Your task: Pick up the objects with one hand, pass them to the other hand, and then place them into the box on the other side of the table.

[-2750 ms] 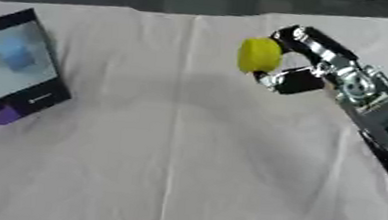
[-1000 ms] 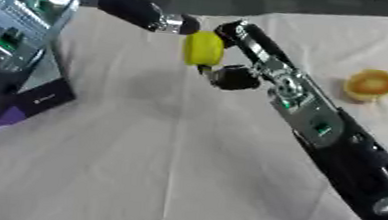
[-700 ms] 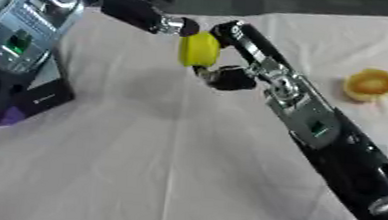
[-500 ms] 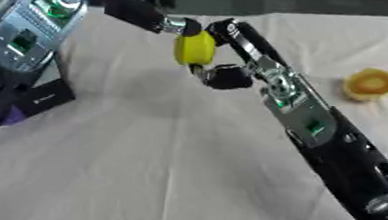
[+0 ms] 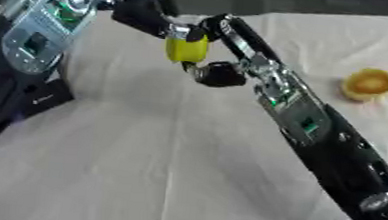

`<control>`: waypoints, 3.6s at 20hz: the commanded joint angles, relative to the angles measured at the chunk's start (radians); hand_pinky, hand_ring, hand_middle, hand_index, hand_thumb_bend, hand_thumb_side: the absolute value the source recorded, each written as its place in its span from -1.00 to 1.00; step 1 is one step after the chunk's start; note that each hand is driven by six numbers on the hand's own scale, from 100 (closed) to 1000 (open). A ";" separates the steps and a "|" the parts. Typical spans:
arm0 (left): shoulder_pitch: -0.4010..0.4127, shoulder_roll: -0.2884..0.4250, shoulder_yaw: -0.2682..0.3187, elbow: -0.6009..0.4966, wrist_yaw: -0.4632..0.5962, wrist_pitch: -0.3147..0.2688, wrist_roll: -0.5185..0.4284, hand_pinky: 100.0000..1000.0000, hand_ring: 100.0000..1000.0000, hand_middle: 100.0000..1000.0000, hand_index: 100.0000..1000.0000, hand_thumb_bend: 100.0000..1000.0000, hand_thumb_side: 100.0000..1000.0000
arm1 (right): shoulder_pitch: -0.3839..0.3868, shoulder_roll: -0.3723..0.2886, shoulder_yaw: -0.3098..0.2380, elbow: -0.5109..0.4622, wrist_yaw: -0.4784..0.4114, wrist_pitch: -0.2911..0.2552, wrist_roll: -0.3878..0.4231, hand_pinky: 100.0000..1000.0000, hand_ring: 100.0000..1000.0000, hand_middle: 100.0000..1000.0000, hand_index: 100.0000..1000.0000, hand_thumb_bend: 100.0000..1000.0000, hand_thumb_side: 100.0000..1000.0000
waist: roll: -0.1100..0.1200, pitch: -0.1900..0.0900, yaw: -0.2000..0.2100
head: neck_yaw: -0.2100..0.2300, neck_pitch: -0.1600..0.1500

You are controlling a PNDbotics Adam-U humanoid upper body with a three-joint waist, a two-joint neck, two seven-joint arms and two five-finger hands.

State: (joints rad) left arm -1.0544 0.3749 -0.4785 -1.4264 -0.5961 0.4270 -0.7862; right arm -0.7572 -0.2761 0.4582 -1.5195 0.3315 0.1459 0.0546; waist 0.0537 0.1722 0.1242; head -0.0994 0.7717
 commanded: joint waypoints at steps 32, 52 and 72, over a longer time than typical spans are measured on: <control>-0.016 -0.020 -0.005 0.087 0.020 0.032 -0.023 0.64 0.41 0.16 -0.19 -1.00 -0.19 | -0.030 0.003 0.019 -0.008 0.111 -0.003 0.013 0.52 0.22 -0.10 0.19 -0.40 -1.00 | 0.013 -0.033 -0.003 | -0.008 -0.002; 0.036 0.032 0.064 -0.066 0.016 0.064 0.076 0.55 0.35 0.10 -0.25 -1.00 -0.35 | 0.000 -0.039 0.018 -0.033 0.182 0.060 0.085 0.68 0.59 0.43 0.64 -0.22 -0.45 | 0.007 -0.029 -0.002 | -0.007 -0.002; 0.226 0.272 0.310 -0.137 0.110 0.196 0.367 0.53 0.34 0.10 -0.26 -1.00 -0.38 | 0.051 -0.175 -0.048 -0.151 0.090 0.108 -0.002 0.66 0.54 0.36 0.57 -0.20 -0.55 | -0.009 -0.023 -0.003 | 0.087 -0.002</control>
State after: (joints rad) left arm -0.8161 0.5991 -0.1904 -1.5590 -0.4922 0.6194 -0.4296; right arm -0.6935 -0.4223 0.4283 -1.6403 0.4297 0.2510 0.0623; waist 0.0572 0.1722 0.1210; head -0.0255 0.7718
